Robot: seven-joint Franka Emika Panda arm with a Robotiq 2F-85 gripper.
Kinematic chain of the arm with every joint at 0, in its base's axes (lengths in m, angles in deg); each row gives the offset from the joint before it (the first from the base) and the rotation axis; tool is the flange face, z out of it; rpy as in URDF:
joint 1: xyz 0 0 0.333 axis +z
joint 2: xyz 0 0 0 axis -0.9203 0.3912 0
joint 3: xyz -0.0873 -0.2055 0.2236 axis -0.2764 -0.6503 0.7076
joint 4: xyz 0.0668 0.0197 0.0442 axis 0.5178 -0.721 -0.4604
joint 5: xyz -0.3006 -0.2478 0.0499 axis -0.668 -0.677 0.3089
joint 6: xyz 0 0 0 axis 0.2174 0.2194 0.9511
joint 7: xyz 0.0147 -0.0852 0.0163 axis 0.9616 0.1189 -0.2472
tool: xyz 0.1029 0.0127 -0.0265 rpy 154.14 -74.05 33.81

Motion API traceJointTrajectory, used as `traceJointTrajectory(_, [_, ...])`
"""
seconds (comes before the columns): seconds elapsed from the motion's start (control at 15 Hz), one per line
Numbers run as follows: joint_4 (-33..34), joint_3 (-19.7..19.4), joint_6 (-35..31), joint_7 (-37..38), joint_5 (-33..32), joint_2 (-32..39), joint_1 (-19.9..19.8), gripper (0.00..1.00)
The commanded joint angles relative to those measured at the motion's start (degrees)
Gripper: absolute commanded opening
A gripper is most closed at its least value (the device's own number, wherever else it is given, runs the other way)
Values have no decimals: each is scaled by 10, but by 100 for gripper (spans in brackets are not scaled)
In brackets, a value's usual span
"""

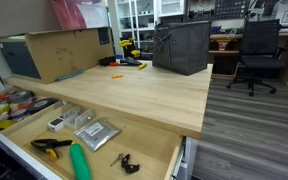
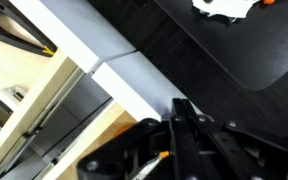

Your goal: Close the topmost drawers.

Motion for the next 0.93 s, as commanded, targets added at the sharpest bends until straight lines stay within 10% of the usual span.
traceJointTrajectory(0.0, [0,-26,-20,65,-86,-4,-3,0])
traceJointTrajectory(0.87, [38,-105,-12,154,-339,27,-18,0])
